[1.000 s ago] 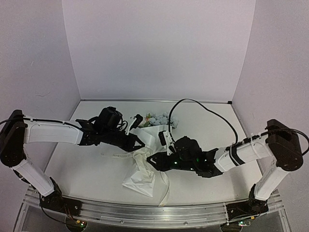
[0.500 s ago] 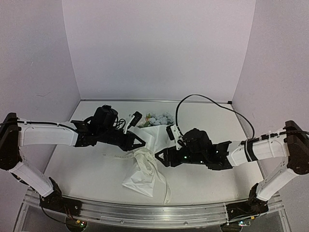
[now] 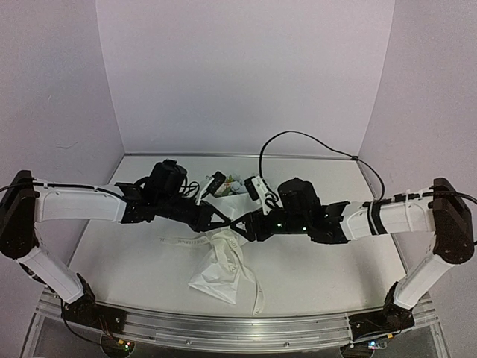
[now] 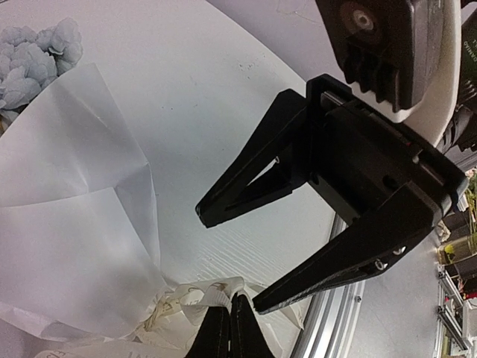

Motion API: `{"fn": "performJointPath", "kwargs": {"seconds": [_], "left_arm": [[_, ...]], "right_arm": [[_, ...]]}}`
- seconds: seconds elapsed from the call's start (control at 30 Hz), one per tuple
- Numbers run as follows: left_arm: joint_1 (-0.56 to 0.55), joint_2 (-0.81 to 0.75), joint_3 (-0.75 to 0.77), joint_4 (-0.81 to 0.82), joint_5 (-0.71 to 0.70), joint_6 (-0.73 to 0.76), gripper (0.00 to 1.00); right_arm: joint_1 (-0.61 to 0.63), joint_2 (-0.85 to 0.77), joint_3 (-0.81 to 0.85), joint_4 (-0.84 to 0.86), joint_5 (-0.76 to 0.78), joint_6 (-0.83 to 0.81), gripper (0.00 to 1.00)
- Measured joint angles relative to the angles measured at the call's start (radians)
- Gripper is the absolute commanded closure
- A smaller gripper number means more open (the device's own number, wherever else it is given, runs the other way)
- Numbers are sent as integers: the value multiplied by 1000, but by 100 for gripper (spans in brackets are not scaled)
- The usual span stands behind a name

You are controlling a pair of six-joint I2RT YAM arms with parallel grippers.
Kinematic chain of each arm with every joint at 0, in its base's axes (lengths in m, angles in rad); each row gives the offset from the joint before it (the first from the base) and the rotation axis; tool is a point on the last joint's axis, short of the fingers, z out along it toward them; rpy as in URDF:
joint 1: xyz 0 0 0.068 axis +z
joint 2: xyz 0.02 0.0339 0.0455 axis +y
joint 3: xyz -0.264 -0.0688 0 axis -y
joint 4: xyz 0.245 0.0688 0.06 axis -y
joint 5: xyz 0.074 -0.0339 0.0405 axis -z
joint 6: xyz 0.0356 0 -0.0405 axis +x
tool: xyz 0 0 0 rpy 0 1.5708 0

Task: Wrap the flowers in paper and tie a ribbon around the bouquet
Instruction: Tie the half-tied ribbon around the folded bouquet.

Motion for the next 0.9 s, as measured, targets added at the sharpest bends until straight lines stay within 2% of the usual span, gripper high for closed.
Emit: {"fn": "performJointPath", "kwargs": {"seconds": [0.2,0.43,0.67,0.9], "left_arm": [[1,25,13,7,31,3,100],[26,57,18,7,78,-3,100],[54,88,39,-2,117,-21,100],[75,102,65,-13,136,-24,100]], "right_arm": [[0,21,-47,104,-12,-73,43],[0,68,-51,191,-24,-128,44],[-5,119,-50,275,-47,-118,50],[-5,148,-26,307,-73,-71,65]]}}
